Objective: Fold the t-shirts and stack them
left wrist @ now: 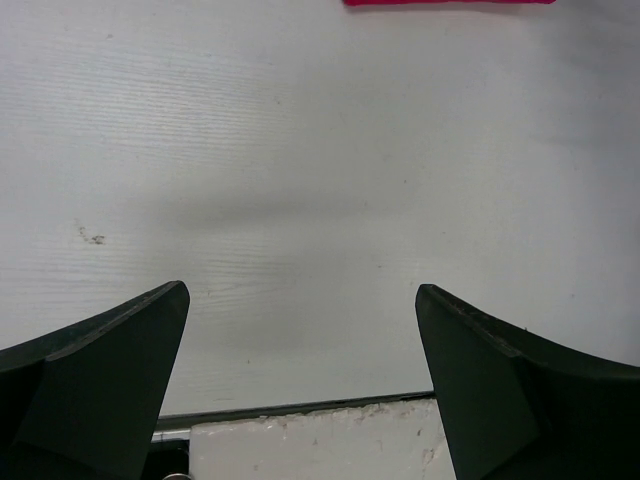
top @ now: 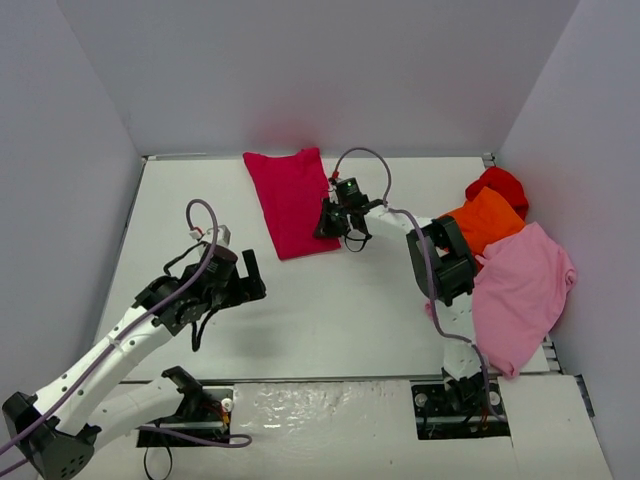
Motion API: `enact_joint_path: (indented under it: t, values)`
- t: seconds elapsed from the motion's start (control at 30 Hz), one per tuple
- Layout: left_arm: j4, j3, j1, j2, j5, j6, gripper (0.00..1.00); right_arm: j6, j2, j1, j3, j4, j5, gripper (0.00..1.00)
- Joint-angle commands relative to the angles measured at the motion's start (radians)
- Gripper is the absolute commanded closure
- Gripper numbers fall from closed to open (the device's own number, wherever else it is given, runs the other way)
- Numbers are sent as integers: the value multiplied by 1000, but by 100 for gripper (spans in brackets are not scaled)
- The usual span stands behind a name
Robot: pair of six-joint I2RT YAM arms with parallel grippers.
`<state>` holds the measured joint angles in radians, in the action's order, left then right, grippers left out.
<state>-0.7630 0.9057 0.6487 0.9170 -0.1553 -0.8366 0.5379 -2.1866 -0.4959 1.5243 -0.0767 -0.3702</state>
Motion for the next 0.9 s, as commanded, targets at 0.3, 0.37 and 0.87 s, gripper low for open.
enact_joint_path:
  t: [0.3,0.37,0.87]
  values:
    - [-174,120,-8,-80,-120,43,3,-34,389,-228,-600,121,245,100]
    - [-179,125,-11,-84,-133,47,3,29,436,-314,-651,136,255,100]
    - [-114,50,-18,-76,-55,33,3,247,745,-529,-808,260,406,100]
